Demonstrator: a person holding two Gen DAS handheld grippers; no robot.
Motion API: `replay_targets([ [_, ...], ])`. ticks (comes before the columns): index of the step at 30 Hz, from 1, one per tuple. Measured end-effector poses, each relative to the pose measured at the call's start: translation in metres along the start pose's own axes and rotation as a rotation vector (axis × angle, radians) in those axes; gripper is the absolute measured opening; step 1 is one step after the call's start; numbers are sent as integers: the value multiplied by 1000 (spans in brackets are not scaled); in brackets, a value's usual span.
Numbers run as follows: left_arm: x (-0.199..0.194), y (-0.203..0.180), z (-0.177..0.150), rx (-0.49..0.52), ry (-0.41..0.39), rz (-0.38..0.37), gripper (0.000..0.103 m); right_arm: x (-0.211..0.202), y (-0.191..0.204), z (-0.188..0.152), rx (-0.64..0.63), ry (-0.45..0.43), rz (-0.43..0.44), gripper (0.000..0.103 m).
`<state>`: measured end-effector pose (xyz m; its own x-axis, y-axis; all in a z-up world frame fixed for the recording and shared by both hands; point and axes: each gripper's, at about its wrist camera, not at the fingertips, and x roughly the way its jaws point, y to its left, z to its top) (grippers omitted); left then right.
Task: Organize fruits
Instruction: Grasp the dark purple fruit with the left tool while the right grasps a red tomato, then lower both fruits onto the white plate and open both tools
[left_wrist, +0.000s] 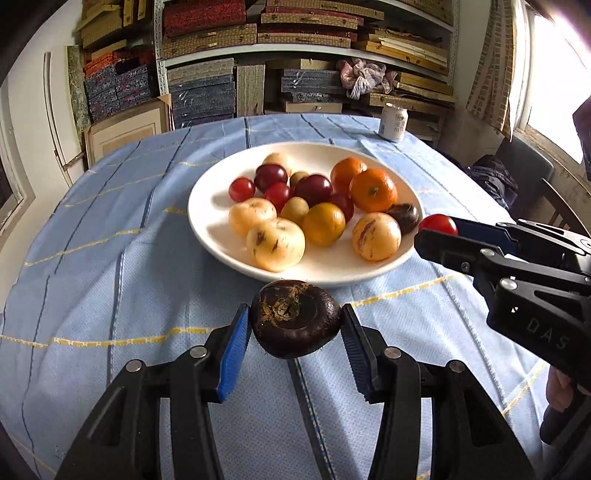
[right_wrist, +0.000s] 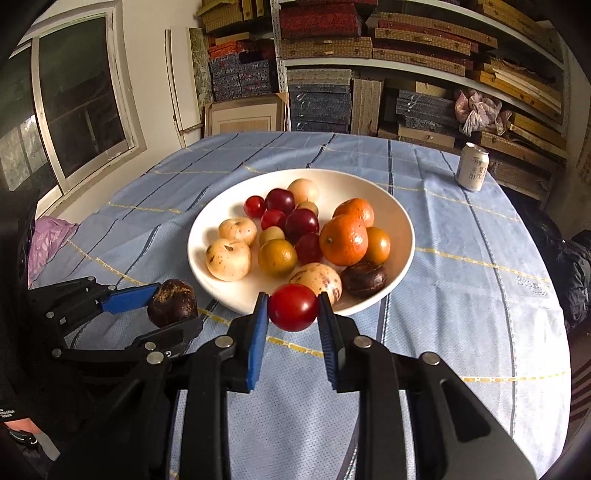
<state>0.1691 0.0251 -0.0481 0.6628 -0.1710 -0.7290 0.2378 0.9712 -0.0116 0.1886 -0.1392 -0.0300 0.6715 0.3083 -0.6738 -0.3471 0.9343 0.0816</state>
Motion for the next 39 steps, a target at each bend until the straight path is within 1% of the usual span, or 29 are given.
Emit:
replay_targets([
  [3,-6,0,15,-18,-11,26,50,-10,-2,16,-4,-23,12,26],
  [5,-7,4,29,-47,-18,46,50,-13,-5,31,-3,-33,22,26],
  [8,-3,7,54,-64,-19,61,50,-16,-10,53,2,-66,21,26],
  [10,-3,10,70,-77,-39,54,50,-13,-18,66,32,-80,33,26],
  [12,-1,13,86,-79,-61,80,50,-8,-25,76,61,-93,36,26],
  [15,6,16,102,-82,-70,106,50,3,-30,84,69,-103,10,26],
  [18,17,16,110,-75,-57,87,50,18,-34,89,77,-78,36,26],
  [22,31,16,119,-72,-53,106,50,34,-39,88,48,-58,-38,26],
  [25,36,19,123,-82,-59,98,50,45,-48,87,79,-31,-42,26],
  [29,38,17,122,-66,-66,117,50,56,-54,85,84,-16,-62,26],
  [34,40,26,122,-94,-58,143,50,63,-53,84,75,-12,-79,26],
  [36,40,32,122,-111,-54,131,50,63,-50,85,71,-20,-80,26],
  [38,39,36,122,-130,-53,126,50,62,-44,86,45,-36,-102,27],
  [39,38,38,122,-142,-63,128,52,61,-43,87,38,-45,-113,37],
])
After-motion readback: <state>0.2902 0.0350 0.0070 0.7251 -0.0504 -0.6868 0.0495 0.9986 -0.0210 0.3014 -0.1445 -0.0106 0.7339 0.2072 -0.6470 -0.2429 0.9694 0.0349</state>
